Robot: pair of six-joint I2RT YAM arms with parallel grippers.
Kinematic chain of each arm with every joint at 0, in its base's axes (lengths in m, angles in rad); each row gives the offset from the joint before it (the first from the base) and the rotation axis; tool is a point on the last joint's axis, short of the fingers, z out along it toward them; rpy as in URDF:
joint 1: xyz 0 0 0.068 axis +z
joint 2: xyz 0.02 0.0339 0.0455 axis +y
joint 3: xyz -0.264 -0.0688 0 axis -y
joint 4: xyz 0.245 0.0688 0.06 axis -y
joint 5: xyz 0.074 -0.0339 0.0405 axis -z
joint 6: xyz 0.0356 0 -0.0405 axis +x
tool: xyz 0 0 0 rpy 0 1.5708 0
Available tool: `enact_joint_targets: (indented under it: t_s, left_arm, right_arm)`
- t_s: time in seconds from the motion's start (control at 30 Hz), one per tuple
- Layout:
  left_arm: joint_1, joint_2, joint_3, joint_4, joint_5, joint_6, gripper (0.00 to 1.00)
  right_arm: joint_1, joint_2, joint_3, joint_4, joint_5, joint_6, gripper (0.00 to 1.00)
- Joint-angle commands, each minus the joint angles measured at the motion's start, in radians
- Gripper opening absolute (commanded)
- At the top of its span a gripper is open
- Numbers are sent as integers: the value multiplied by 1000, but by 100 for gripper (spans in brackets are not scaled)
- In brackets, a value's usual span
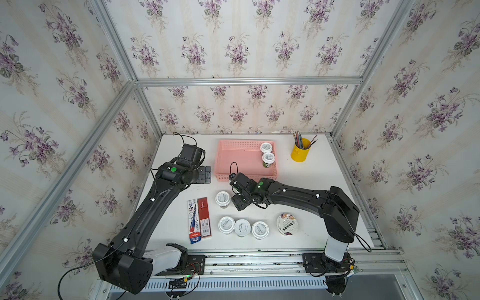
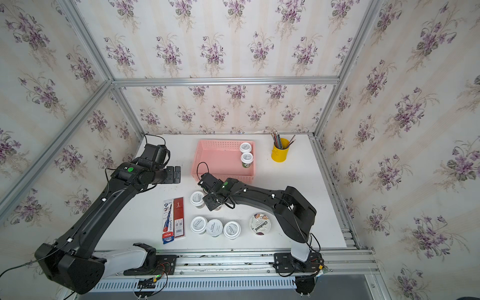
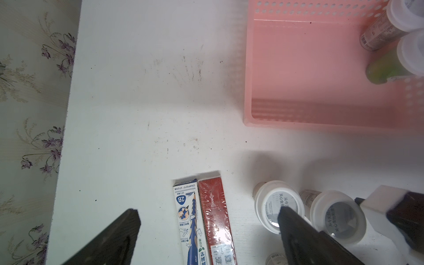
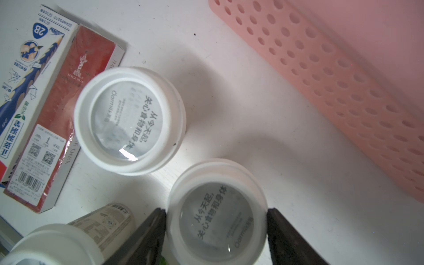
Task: Put the yogurt in the basket
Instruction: Pick up the yogurt from the center of the board.
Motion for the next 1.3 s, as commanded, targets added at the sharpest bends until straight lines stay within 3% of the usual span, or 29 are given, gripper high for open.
enact_joint_targets:
  t_s: [0.0,0.23,0.47,0.7,1.27]
  left_arm:
    - [4,-2,3,12,3,5,99]
    - [7,-6,-2,13,4,6,99]
    - [9,-6,-4,15,11,2,99]
    - [9,-5,-5,16,12,1,99]
    - [15,-7,-7,19,17,2,99]
  right_arm:
    - [-1,4,4,-38,68,-6,71]
    - [-3,-12,-10,-56,102,-2,71]
    - [-4,-16,3,-27,38,4,84]
    - [-12,-2,-3,-22,39,12,91]
    - [-35,36,-18,2,19,5,85]
